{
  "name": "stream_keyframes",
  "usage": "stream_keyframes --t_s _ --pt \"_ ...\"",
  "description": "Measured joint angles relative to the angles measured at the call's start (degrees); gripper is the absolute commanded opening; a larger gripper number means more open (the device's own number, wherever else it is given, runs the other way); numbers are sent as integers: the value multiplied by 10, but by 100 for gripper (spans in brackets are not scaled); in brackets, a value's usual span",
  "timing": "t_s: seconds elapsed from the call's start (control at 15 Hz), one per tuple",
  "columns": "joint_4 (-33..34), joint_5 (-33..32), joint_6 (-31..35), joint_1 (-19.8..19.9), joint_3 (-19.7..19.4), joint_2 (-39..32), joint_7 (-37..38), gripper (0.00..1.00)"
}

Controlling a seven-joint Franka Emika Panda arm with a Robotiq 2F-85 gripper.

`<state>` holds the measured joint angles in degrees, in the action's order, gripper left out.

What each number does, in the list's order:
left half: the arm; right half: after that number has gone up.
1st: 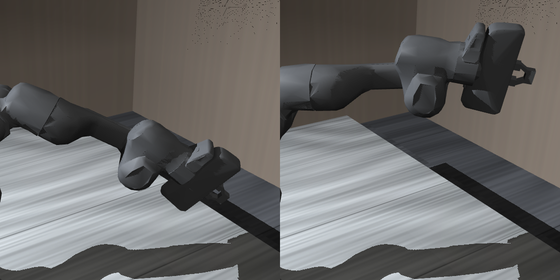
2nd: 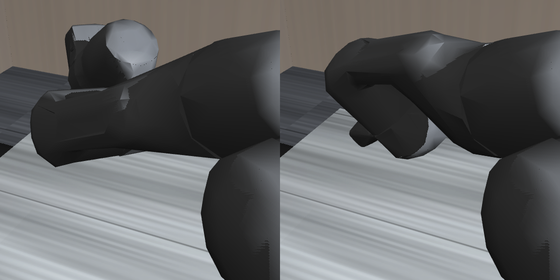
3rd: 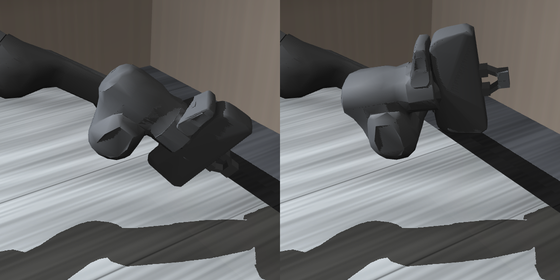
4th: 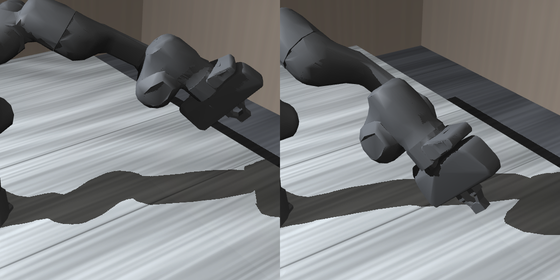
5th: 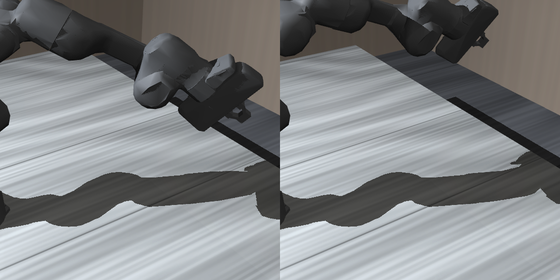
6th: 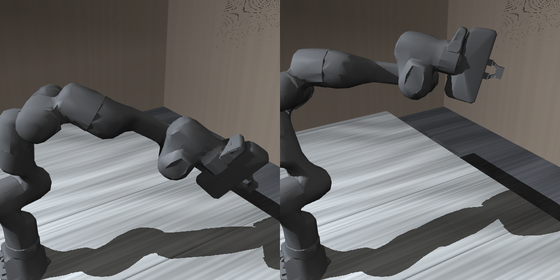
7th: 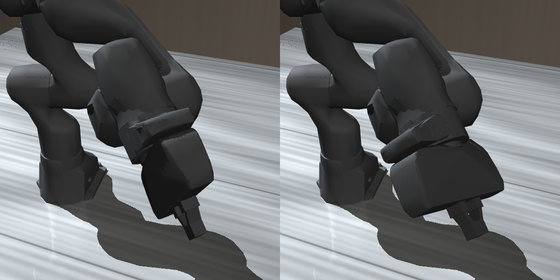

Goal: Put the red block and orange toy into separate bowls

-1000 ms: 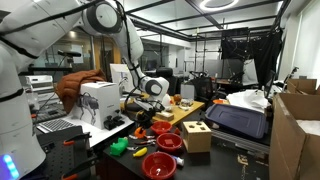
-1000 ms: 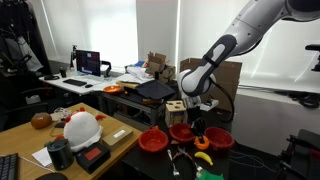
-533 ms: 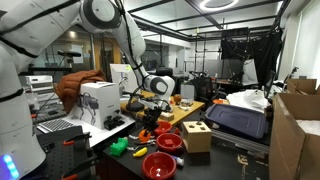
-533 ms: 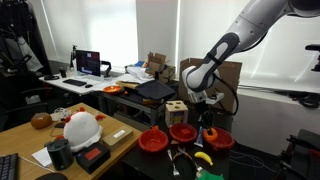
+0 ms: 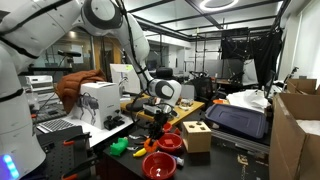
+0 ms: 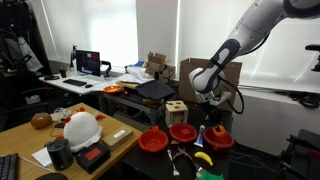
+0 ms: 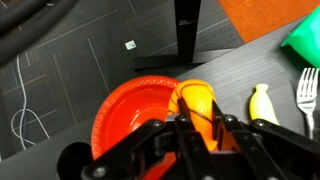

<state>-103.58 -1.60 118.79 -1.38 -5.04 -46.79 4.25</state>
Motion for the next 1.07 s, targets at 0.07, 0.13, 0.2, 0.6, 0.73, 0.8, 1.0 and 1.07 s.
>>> stream_keyframes --t_s 0.07,0.13,0.2,0.6,0.73,0.8,1.0,1.07 --pt "3 -9 0 0 -8 -5 15 6" --pt "6 -17 0 -1 -14 -12 30 6" --pt "10 -23 1 -1 -18 -20 42 6" --pt "59 -30 2 -12 -23 -76 96 6" --pt "78 -38 4 -22 -24 -93 116 6" --pt "87 -45 5 -29 -26 -101 127 6" --pt "106 -65 8 -52 -38 -116 156 6" --pt "109 -73 8 -60 -42 -118 165 6"
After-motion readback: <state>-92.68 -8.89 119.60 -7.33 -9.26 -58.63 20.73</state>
